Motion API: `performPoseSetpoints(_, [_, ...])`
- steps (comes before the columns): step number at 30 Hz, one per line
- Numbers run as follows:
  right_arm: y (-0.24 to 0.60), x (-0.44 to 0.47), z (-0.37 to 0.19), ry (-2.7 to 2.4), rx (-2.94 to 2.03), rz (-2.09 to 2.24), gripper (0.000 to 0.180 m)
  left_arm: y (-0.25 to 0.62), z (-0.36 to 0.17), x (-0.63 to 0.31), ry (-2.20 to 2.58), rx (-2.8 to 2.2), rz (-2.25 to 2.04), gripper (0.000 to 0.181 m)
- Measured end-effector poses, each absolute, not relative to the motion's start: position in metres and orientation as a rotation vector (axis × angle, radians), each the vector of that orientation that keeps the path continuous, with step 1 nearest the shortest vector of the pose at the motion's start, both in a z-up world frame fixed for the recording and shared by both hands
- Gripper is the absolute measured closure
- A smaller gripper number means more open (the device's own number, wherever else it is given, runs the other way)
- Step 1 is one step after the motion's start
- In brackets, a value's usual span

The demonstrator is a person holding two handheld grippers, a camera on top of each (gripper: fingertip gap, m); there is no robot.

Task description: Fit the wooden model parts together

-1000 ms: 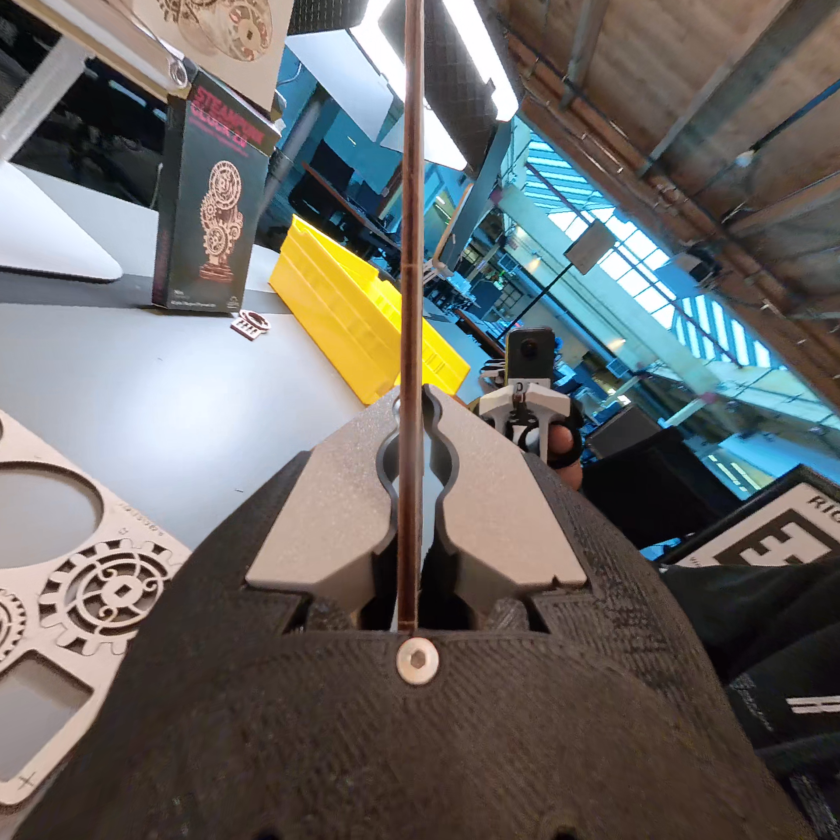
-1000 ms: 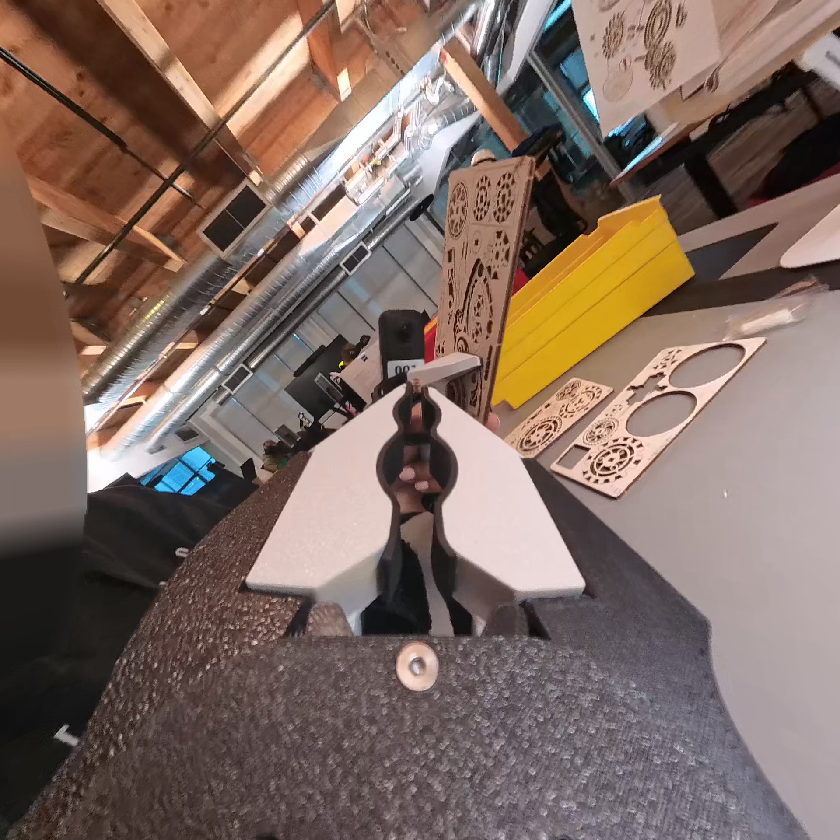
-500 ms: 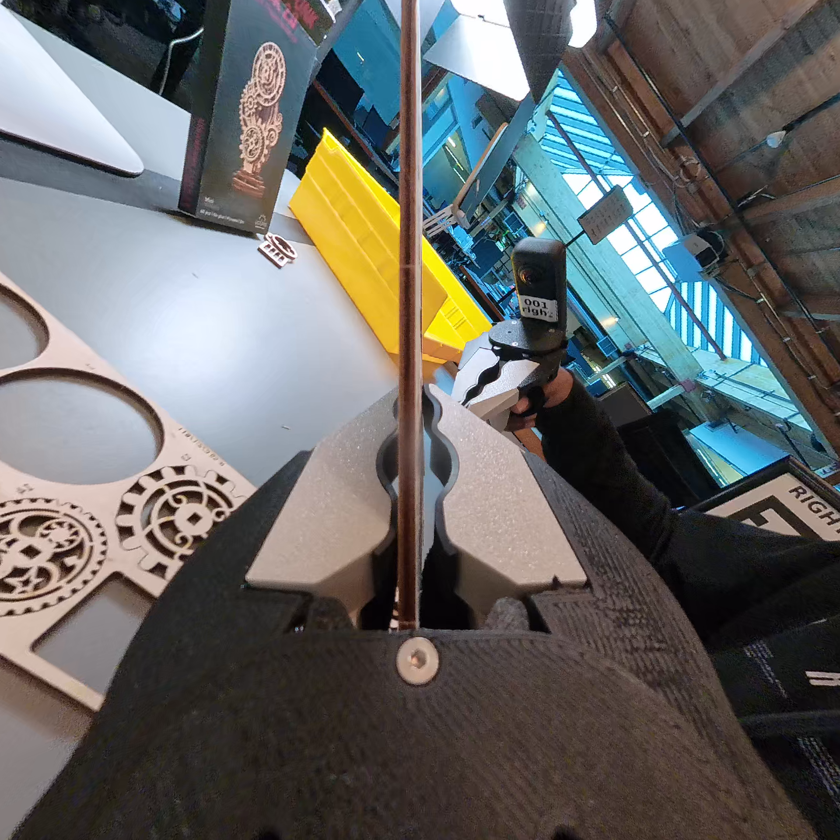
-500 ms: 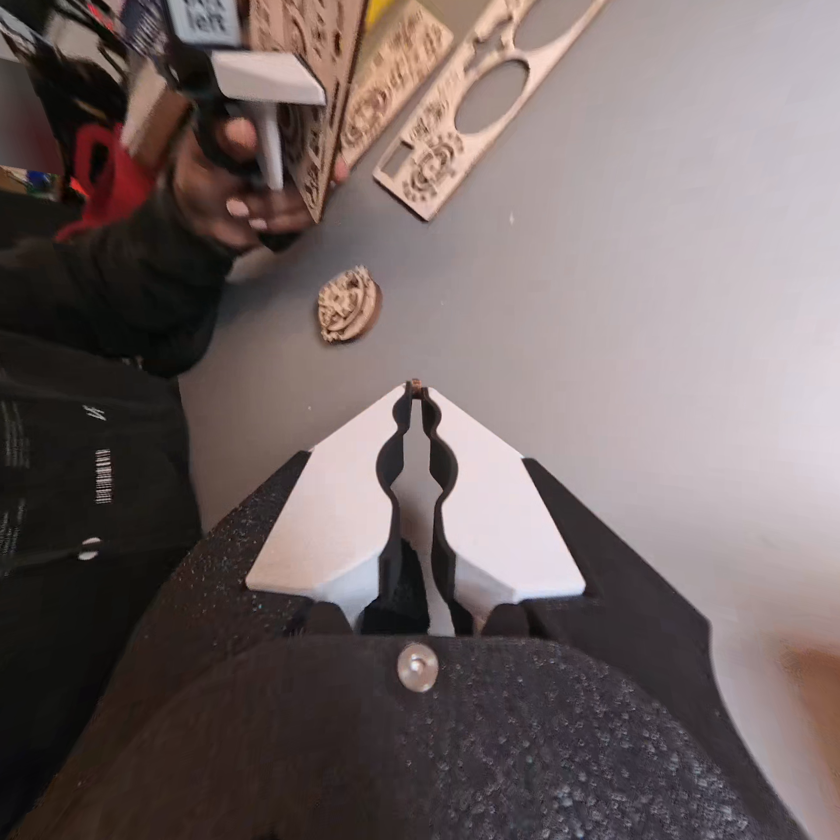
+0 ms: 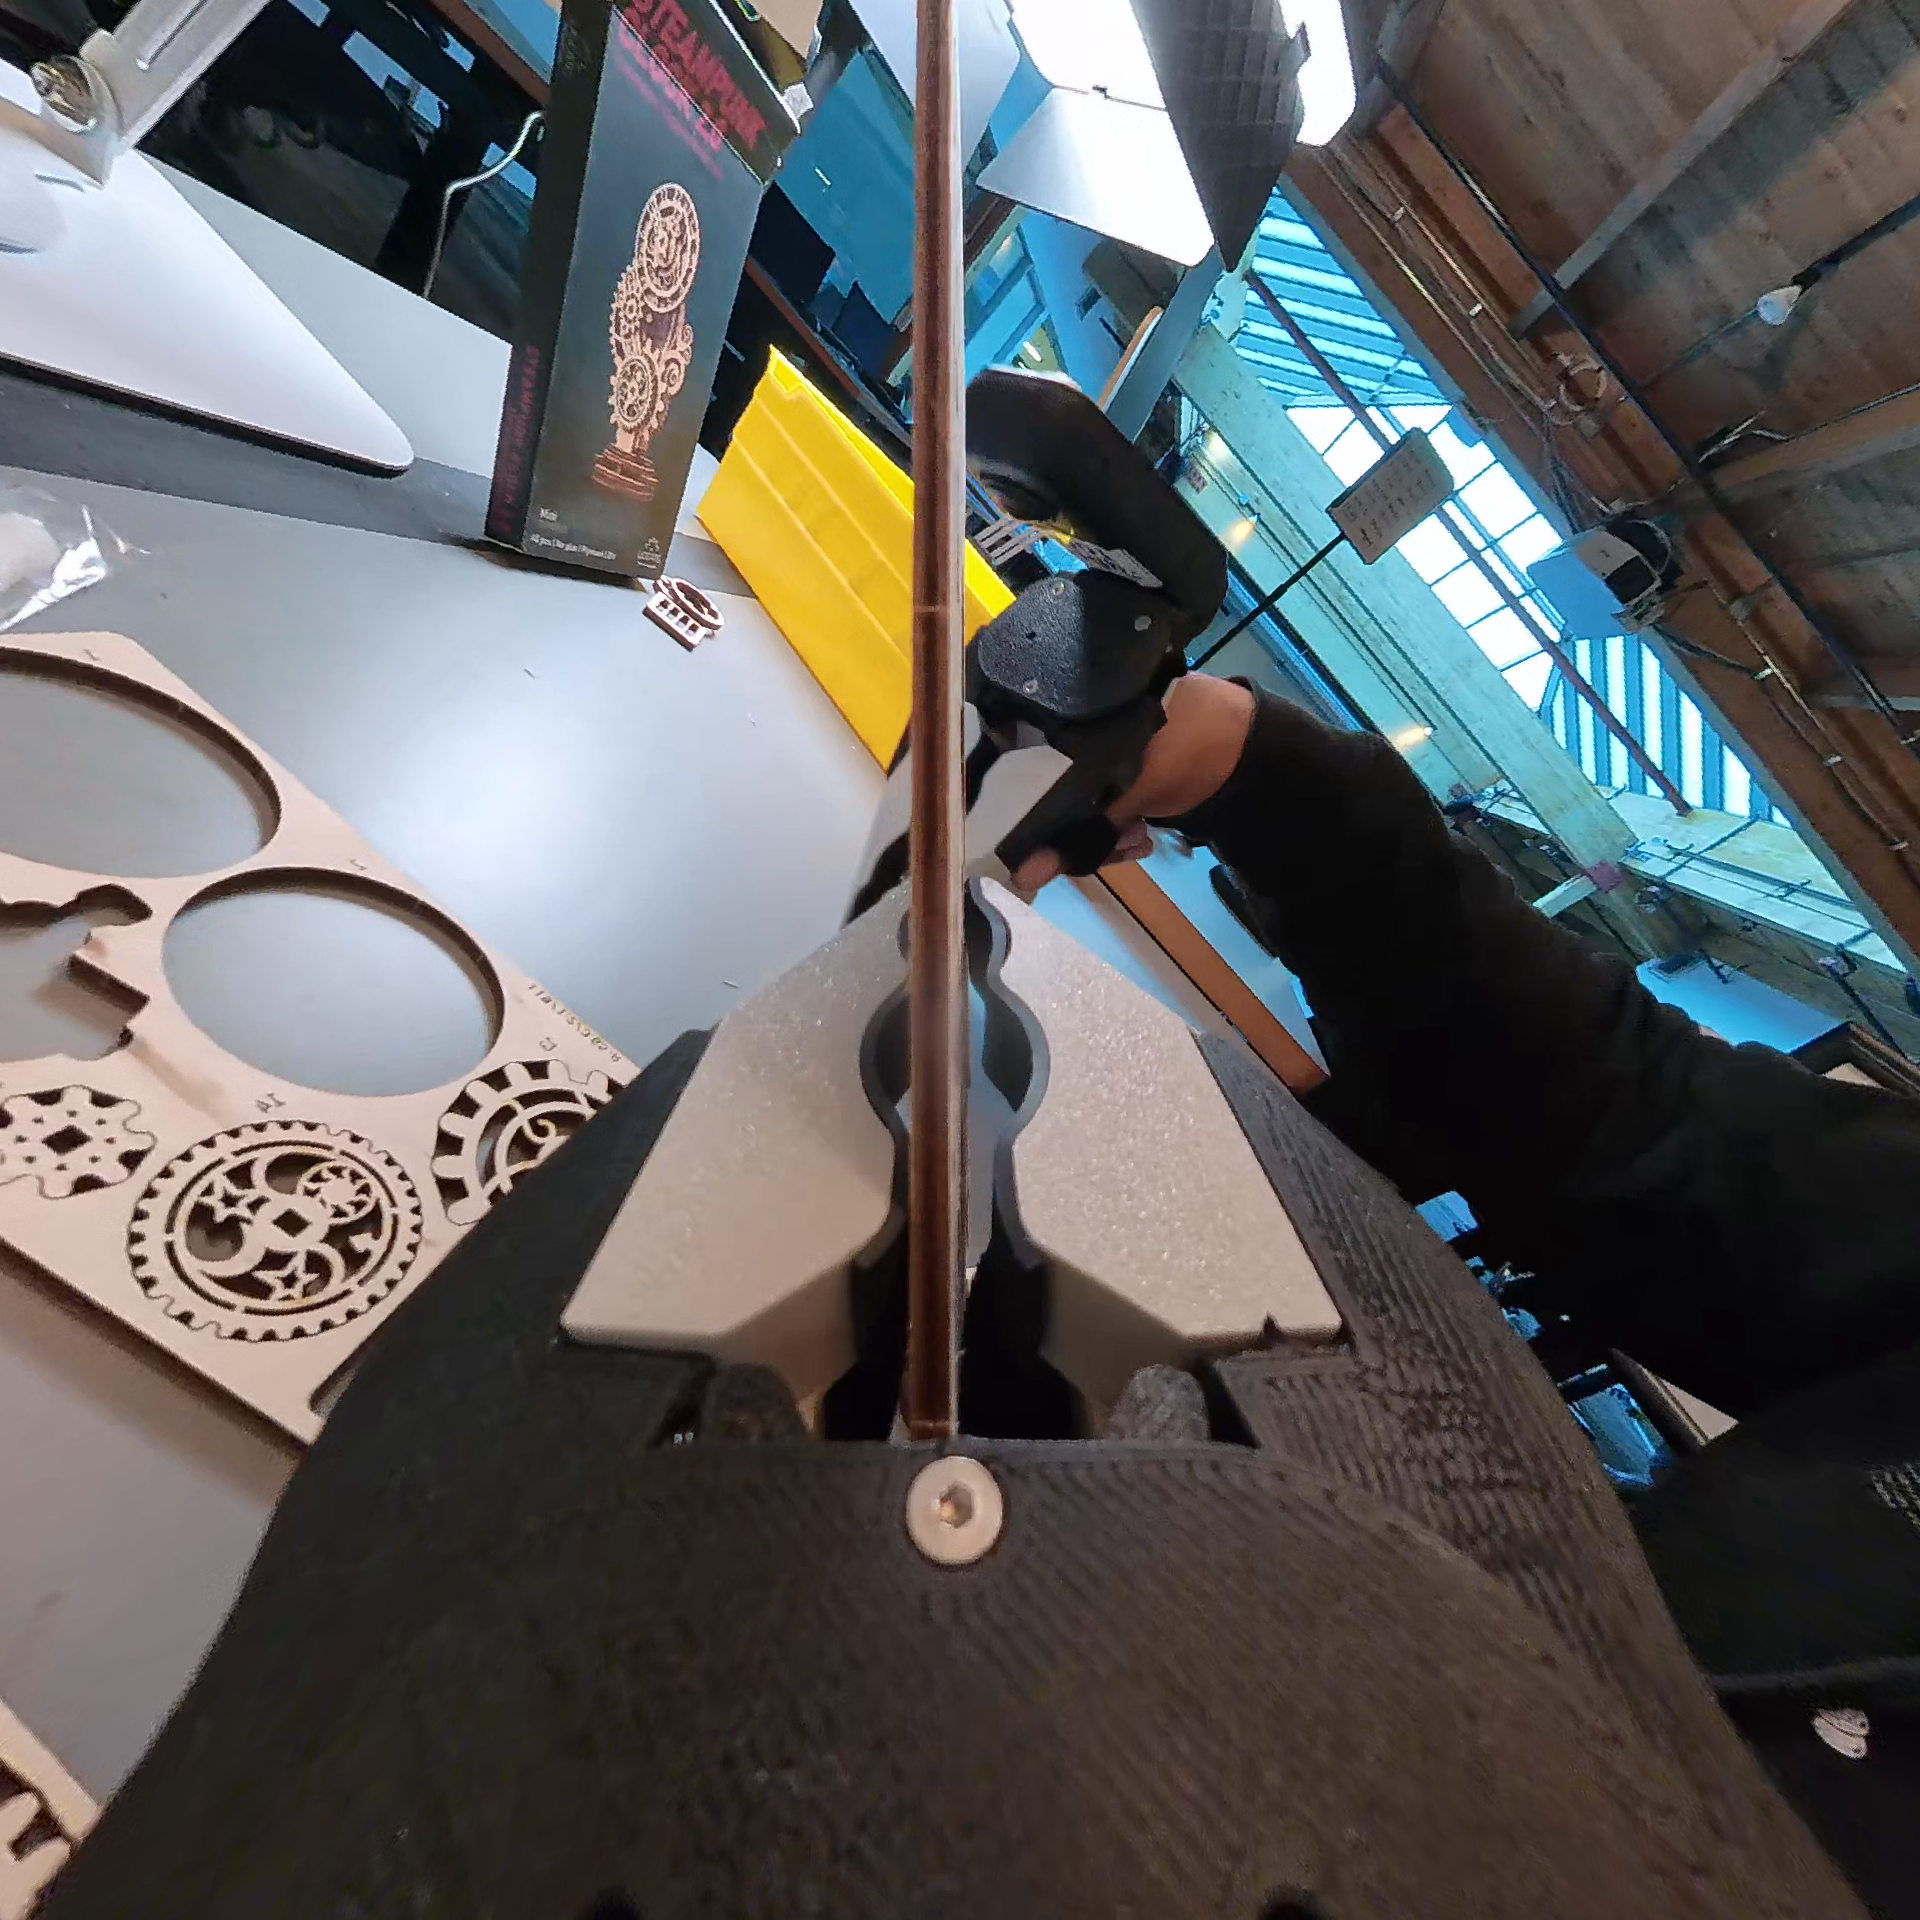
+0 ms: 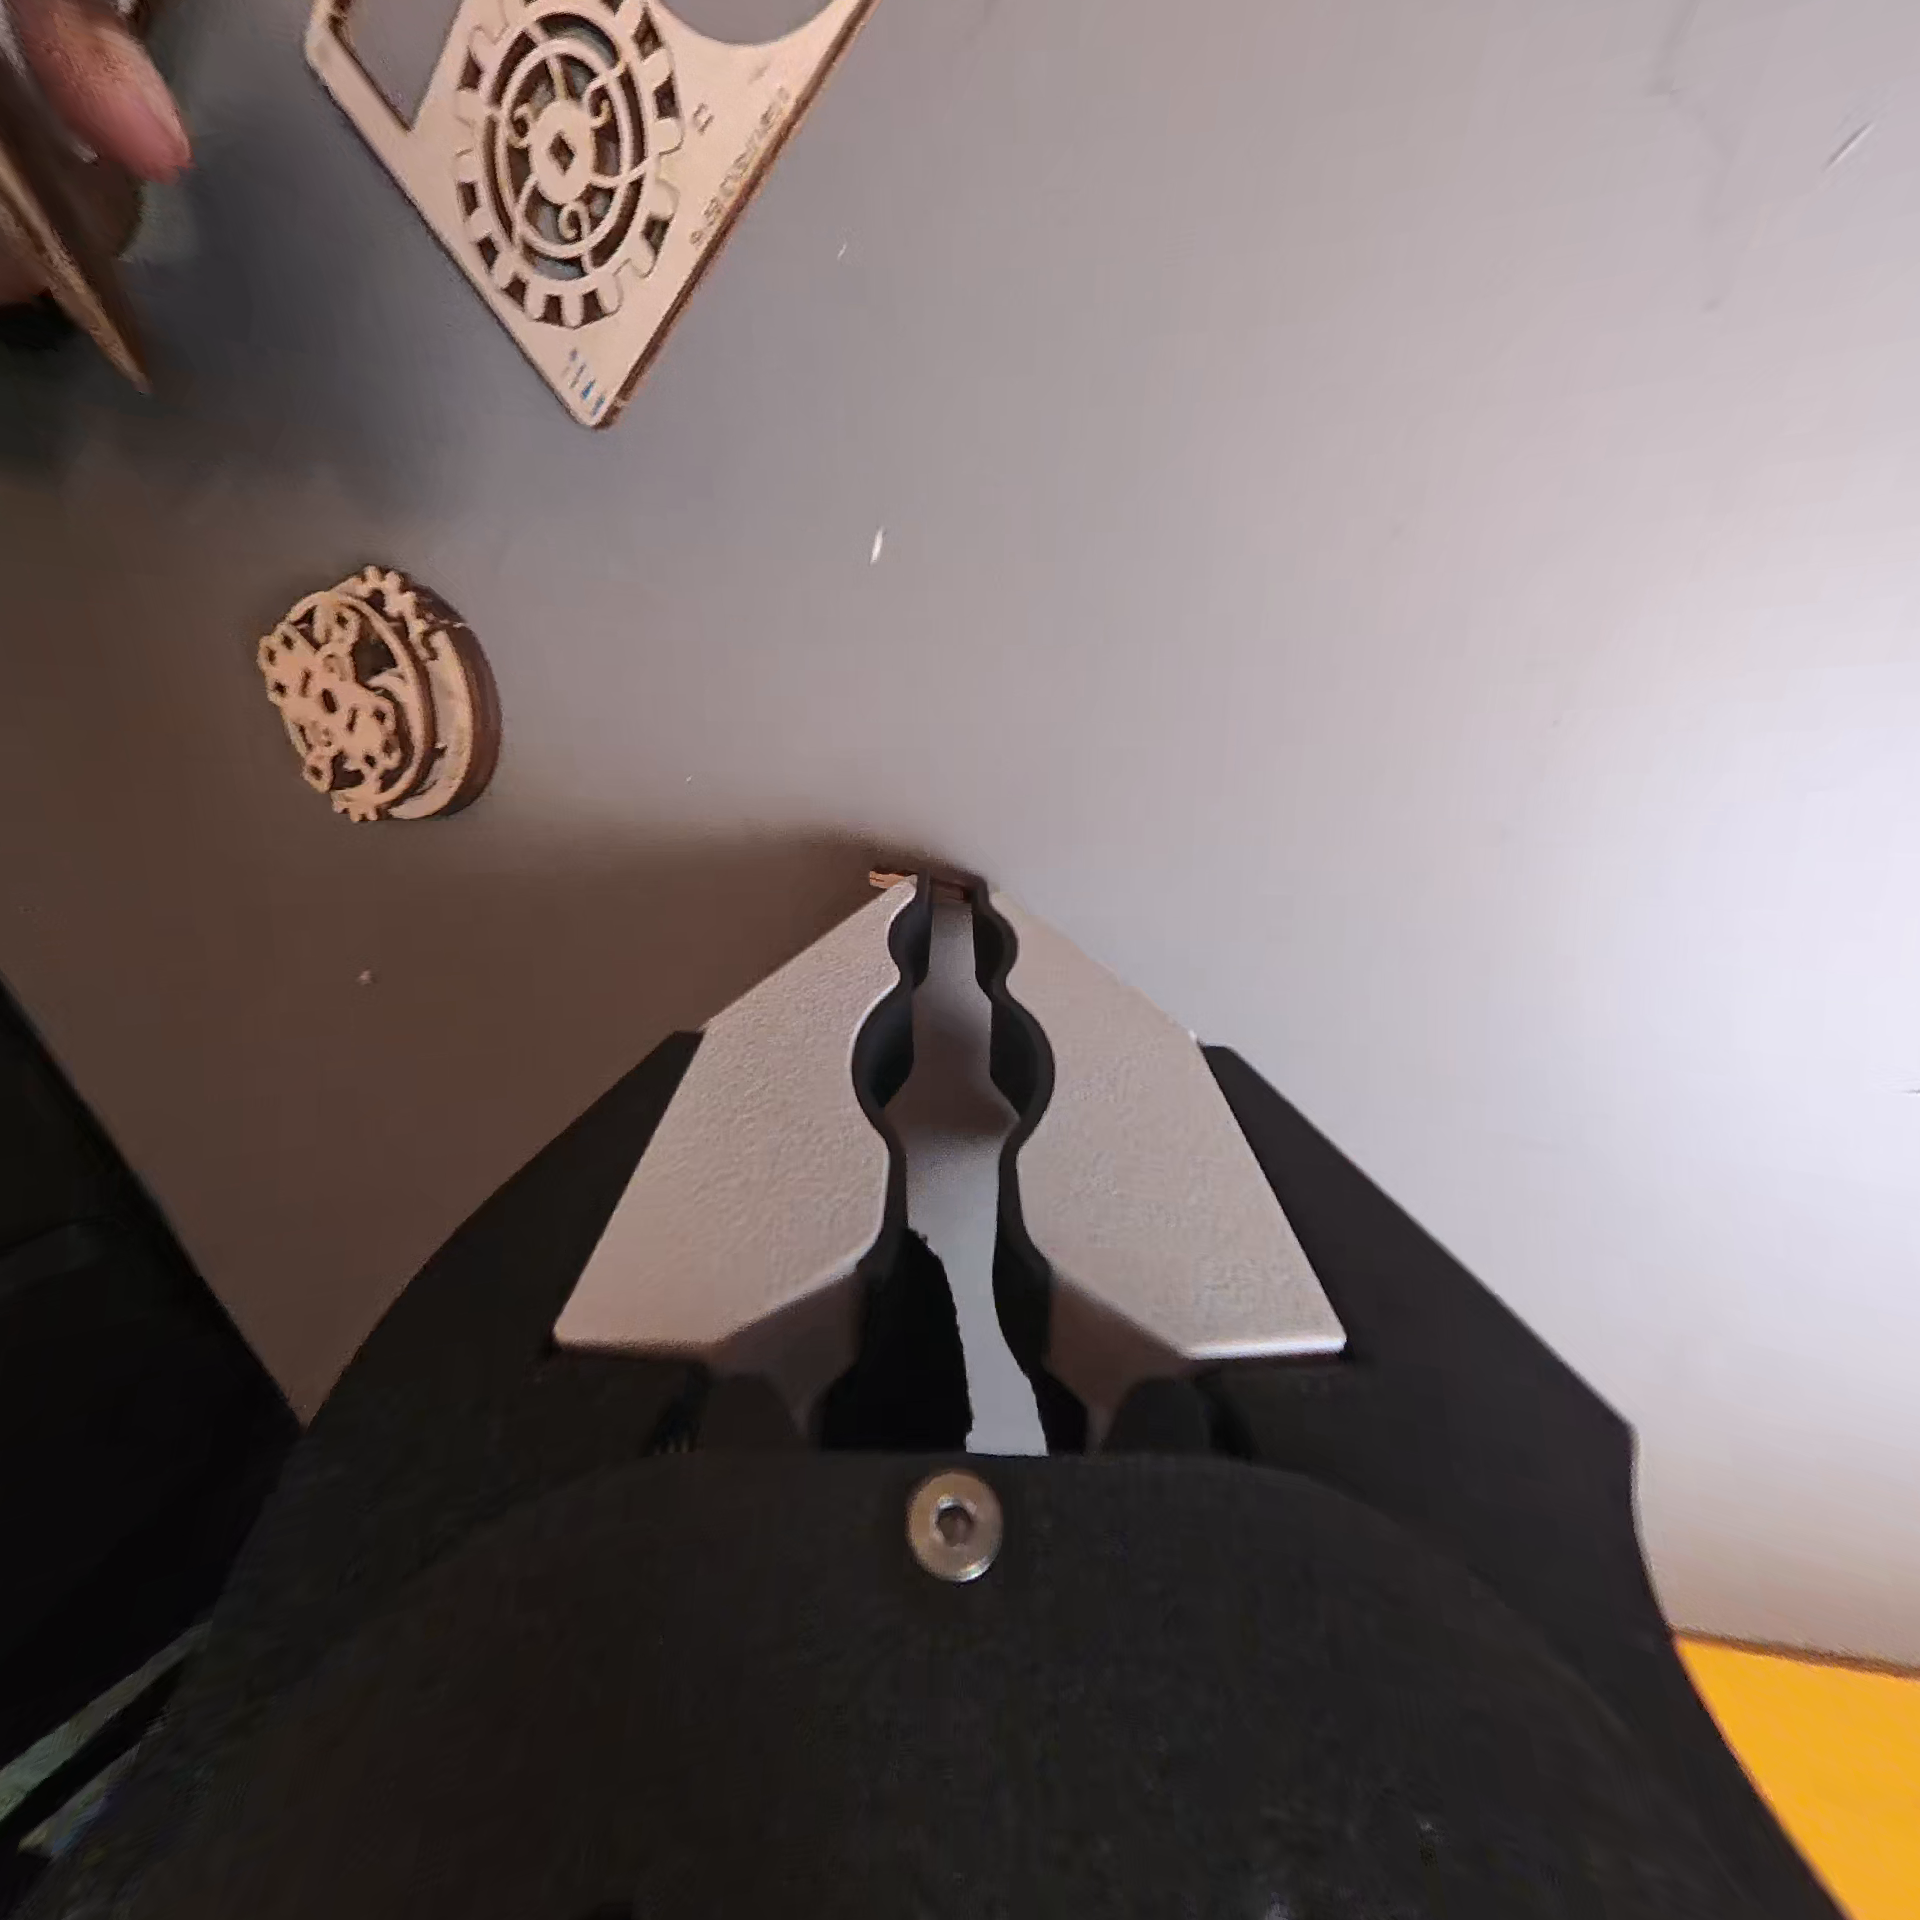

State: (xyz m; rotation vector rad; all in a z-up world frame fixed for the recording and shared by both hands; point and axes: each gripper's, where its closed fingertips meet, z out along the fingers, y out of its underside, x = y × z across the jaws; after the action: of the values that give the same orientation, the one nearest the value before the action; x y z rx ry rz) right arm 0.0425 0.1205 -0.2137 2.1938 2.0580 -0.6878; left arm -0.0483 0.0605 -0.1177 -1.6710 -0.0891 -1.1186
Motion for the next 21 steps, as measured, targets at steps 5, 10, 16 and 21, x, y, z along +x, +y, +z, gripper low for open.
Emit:
performPoseSetpoints(5, [0.139, 0.027, -0.208, 2.192, 2.258, -0.658, 0.165, 0.060, -0.117, -0.043, -0.052, -1.683, -1.107, 0.179])
performPoseSetpoints(10, [0.149, 0.012, -0.169, 2.313, 2.408, -0.868, 0.155, 0.060, -0.116, -0.046, -0.054, -1.676, -1.101, 0.179])
performPoseSetpoints(16, [0.123, 0.013, -0.090, 2.266, 2.635, -1.571, 0.138, 0.061, -0.118, -0.048, -0.062, -1.674, -1.095, 0.179])
performPoseSetpoints(21, [0.083, 0.026, -0.077, 2.143, 2.644, -2.035, 0.137, 0.056, -0.111, -0.039, -0.003, -1.638, -1.116, 0.179])
